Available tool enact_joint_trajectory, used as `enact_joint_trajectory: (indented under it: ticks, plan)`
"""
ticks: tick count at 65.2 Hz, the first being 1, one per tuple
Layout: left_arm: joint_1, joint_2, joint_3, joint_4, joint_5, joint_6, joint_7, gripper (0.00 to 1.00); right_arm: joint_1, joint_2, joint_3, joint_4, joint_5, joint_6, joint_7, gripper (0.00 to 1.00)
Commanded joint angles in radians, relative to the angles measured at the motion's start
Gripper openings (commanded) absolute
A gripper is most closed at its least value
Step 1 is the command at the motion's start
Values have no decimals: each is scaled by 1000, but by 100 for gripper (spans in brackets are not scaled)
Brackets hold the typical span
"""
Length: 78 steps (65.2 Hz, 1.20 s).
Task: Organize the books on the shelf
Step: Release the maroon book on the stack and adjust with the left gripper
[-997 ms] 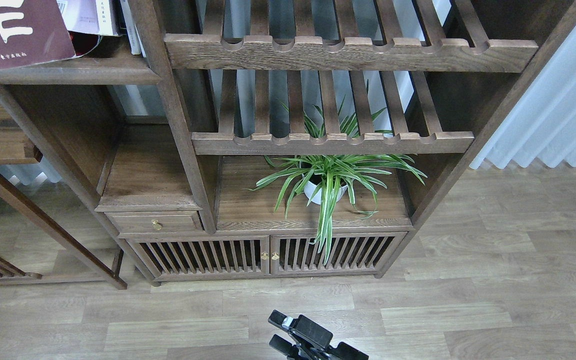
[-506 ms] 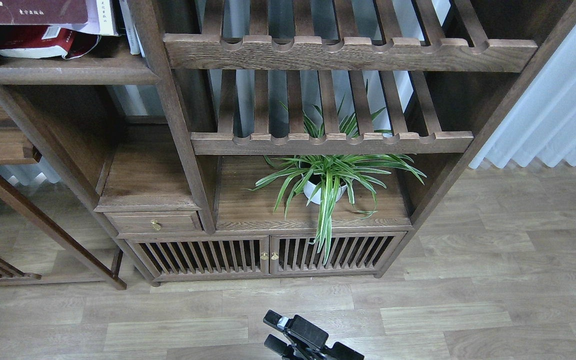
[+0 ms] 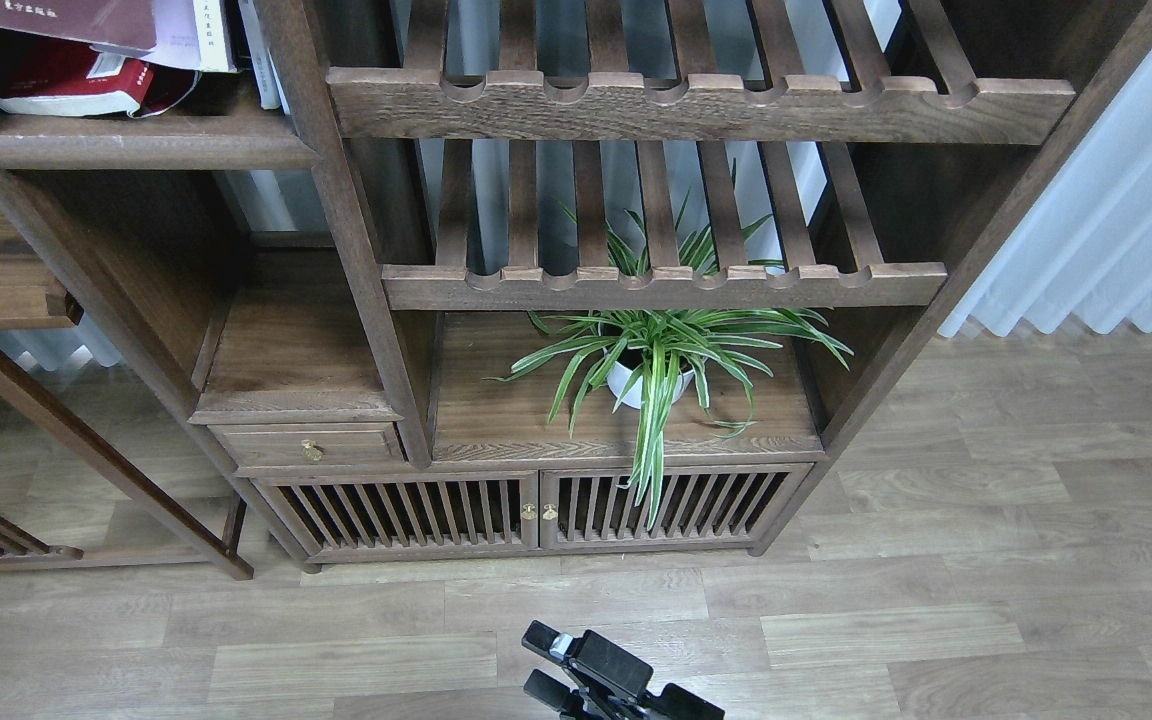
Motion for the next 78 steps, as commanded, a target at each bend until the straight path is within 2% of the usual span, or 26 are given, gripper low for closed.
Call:
enact_joint_trajectory:
  ticks: [1, 19, 27, 41, 47, 52, 59, 69, 78]
  plan:
    - [-28, -27, 24, 58, 1, 0, 0, 2, 1, 0, 1, 0, 1, 0, 0, 100]
    - [-177, -93, 155, 216, 15, 0, 0, 2, -10, 0, 1, 0, 1, 0, 0, 100]
    - [-185, -125, 175, 225, 12, 0, -57, 2, -15, 0, 3, 0, 1, 0, 0, 100]
    - [-176, -149, 189, 214, 15, 0, -116, 6, -24, 0, 4, 0, 4, 0, 0, 100]
    - [-174, -155, 213, 201, 12, 0, -142, 15, -36, 0, 4, 0, 4, 0, 0, 100]
    - [-173, -145, 219, 187, 15, 0, -143, 14, -41, 0, 4, -2, 4, 0, 0, 100]
    - [-179, -135, 221, 158, 84, 0, -139, 5, -44, 0, 4, -2, 4, 0, 0, 100]
    - [-186, -120, 216, 122, 132, 0, -128, 5, -44, 0, 3, 0, 5, 0, 0, 100]
    - [-186, -83, 210, 122, 132, 0, -97, 3, -44, 0, 3, 0, 5, 0, 0, 100]
